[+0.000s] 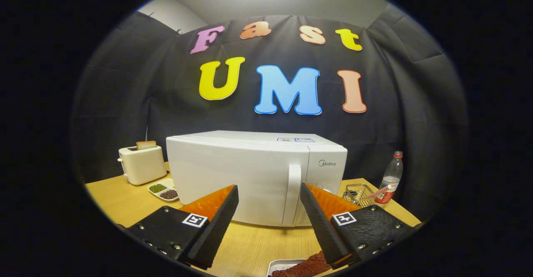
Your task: Open the microwave, put the food inside, and close the microwave door.
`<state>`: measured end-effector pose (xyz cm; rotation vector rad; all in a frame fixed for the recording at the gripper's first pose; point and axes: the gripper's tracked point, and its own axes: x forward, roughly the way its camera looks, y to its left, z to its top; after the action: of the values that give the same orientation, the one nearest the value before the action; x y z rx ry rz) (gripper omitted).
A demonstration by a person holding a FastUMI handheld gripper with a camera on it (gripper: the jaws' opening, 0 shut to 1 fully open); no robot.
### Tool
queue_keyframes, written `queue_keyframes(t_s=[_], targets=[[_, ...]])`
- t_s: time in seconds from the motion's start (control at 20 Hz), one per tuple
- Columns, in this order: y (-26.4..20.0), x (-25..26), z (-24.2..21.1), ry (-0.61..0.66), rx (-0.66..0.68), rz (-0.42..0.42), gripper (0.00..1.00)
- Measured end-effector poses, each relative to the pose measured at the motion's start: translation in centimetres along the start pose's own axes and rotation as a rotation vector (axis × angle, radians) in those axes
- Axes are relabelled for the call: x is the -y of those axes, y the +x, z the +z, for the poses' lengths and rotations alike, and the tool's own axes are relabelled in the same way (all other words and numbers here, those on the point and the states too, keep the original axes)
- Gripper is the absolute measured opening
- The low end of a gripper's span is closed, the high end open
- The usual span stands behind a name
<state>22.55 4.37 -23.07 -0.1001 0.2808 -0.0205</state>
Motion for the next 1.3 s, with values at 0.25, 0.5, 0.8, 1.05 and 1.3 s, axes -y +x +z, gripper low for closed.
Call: queue_keyframes(t_s=[0.25, 0.5, 0.8, 1.05, 1.3], targets=[[3.5, 0.4, -2.8, 0.033, -0.068, -0.007, 0.94], [4.9, 0.9, -3.5, 0.008, -0.071, -0.081, 0.90], [5.1, 1.0, -3.8, -0.053, -0.048, -0.128, 0.89], [5.1, 1.9, -3.9, -0.040, -0.058, -0.128, 0.89], [6.1, 2.3, -4.6, 0.038, -0.076, -0.094, 0.88]])
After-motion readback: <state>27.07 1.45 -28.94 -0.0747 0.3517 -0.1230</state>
